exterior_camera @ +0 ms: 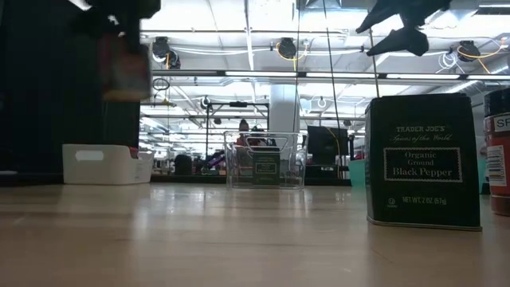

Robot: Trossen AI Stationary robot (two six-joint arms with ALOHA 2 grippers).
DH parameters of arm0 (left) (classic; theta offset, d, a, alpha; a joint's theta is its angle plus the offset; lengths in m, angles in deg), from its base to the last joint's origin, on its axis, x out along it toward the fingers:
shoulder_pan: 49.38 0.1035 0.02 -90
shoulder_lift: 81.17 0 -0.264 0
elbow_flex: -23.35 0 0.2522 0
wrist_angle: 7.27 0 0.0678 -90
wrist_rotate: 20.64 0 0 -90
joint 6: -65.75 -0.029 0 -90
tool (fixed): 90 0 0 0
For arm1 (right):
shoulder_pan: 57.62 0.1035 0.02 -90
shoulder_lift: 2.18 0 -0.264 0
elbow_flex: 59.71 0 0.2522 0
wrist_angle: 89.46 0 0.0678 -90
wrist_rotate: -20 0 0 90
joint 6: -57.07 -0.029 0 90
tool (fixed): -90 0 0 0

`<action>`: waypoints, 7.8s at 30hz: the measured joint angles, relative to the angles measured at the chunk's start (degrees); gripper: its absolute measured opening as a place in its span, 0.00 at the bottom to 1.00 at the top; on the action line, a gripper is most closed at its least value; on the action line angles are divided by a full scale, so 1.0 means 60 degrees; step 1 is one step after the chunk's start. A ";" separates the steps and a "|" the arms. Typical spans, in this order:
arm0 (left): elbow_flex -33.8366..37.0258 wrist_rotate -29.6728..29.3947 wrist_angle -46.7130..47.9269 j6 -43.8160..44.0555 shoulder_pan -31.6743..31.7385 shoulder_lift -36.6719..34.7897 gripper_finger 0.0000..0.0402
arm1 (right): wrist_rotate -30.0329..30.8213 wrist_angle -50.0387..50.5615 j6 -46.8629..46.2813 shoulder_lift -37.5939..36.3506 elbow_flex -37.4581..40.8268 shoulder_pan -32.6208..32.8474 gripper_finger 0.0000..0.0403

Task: Sort spices by type
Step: Put the red seasoning can into the white bin, then put the right black seasoning bottle into the transparent bin

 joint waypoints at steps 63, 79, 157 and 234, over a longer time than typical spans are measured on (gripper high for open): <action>-0.1777 -0.1719 0.1048 -0.3323 1.1005 0.3745 0.56 | -0.2635 -0.0708 0.1086 0.2400 0.0000 -0.0433 0.73; -0.1387 -0.0609 0.0449 -0.4305 1.0943 0.3738 0.56 | -0.2399 -0.0716 0.1115 0.2400 0.0000 -0.0432 0.73; -0.0505 -0.0049 -0.0035 -0.5311 1.0853 0.3197 0.75 | -0.2388 -0.0679 0.1036 0.2400 0.0000 -0.0430 0.73; -0.0652 -0.1192 -0.3692 -0.3778 0.0688 0.0106 0.75 | -0.1958 0.5607 -1.1409 0.6610 -0.2831 0.8389 0.74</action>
